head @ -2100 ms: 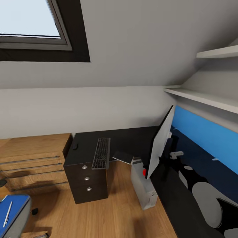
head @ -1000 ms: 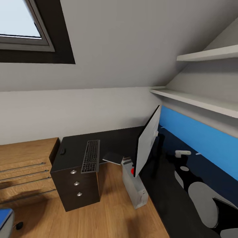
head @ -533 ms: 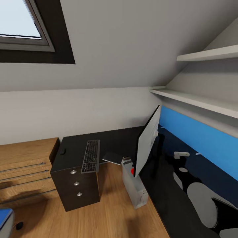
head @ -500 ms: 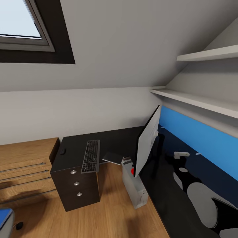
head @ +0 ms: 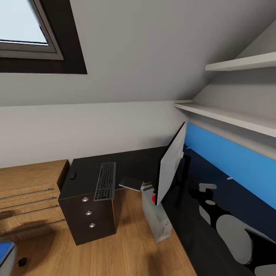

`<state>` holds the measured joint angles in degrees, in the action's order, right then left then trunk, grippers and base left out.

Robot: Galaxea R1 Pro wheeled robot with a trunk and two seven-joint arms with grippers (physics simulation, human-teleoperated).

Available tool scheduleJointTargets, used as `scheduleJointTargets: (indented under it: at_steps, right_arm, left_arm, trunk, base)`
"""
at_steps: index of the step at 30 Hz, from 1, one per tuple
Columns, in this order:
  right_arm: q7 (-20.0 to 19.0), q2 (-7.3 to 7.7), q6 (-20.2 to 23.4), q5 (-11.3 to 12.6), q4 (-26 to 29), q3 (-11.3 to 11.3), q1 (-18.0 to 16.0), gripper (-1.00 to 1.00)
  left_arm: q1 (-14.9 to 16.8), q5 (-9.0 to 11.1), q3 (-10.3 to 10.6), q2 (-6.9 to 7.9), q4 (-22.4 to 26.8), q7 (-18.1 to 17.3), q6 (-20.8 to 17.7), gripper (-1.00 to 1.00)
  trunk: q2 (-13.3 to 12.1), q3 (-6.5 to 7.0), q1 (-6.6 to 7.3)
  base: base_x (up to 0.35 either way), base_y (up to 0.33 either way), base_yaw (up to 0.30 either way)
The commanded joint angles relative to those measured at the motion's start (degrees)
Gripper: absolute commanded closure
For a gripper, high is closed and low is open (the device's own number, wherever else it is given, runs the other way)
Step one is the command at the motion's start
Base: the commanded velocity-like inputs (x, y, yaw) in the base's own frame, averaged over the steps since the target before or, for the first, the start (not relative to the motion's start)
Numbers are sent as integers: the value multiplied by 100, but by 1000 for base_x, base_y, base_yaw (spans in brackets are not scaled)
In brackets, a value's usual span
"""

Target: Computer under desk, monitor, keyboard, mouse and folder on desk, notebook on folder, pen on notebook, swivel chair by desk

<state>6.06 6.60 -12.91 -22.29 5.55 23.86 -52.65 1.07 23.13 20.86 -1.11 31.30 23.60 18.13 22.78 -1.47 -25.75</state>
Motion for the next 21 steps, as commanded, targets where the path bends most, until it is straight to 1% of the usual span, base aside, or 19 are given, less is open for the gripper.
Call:
scheduleJointTargets:
  at_steps: [1, 7, 13, 16, 21]
  right_arm:
    - [30, -4, 7, -61, -15, 43, -8, -100]
    - [175, -48, 86, -61, -20, 47, -11, -100]
    - [272, -95, 67, -57, -19, 48, -16, -100]
    - [289, -106, -1, -57, -19, 48, -16, -100]
    - [303, -196, -215, -56, -20, 48, -17, -100]
  left_arm:
    - [8, 60, 48, 6, -1, 37, 33, -100]
    - [8, 60, 54, 0, -1, 33, 38, -100]
    - [8, 60, 57, -2, 0, 31, 35, -100]
    - [8, 60, 58, -3, -1, 31, 35, -100]
    - [8, 60, 63, -3, -1, 31, 39, -100]
  trunk:
    - [14, -13, -4]
    - [14, -13, -4]
    - [14, -13, -4]
    - [14, -13, -4]
    - [14, -13, -4]
  base:
    - [0, 0, 0]
    - [0, 0, 0]
    - [0, 0, 0]
    - [0, 0, 0]
    - [0, 0, 0]
